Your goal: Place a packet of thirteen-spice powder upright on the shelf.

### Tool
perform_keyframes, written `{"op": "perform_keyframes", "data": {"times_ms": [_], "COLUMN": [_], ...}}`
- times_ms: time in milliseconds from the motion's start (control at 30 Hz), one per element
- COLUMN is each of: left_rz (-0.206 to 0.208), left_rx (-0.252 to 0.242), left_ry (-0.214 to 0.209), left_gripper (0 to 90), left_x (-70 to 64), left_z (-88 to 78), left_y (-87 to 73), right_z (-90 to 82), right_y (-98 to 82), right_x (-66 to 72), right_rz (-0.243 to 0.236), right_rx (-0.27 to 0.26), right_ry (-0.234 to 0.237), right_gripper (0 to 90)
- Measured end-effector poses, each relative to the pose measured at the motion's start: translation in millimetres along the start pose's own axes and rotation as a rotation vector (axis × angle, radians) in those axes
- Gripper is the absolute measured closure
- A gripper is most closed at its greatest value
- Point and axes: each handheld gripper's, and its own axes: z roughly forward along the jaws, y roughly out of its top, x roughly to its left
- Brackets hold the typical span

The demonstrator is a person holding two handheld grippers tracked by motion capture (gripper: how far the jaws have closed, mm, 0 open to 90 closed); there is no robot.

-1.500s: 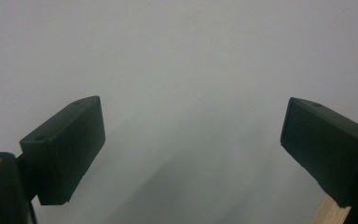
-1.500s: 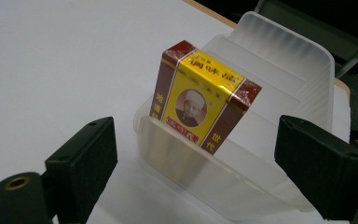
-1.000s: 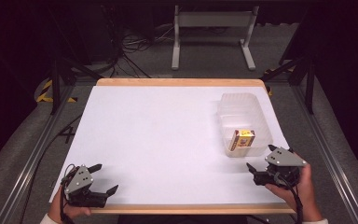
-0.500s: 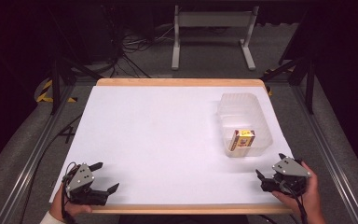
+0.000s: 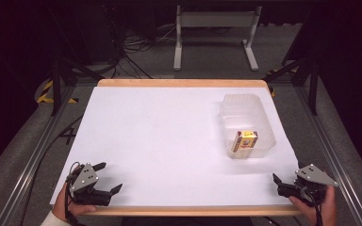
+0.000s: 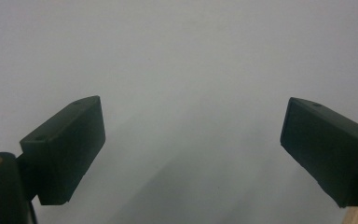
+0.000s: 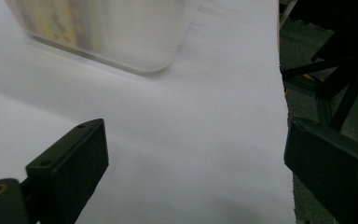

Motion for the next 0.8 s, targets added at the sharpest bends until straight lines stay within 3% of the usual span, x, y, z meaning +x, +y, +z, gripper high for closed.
{"op": "perform_keyframes", "data": {"times_ms": [300, 400, 800], "left_rz": [-0.010, -0.010, -0.010], "left_rx": [0.006, 0.005, 0.012], "left_ry": [0.006, 0.006, 0.007], "left_gripper": [7.2, 7.2, 7.2], "left_x": [2.5, 2.9, 2.1], "left_z": [1.8, 2.0, 3.1], "left_y": [-0.6, -0.8, -0.2], "right_z": [-2.9, -0.2, 1.8], "right_y": [0.2, 1.5, 0.7], "right_x": [2.9, 6.8, 8.1], "right_rz": [-0.001, -0.022, -0.034], "right_rx": [-0.020, -0.014, 0.000], "right_ry": [0.011, 0.014, 0.009], "right_gripper": [5.9, 5.6, 5.9]}}
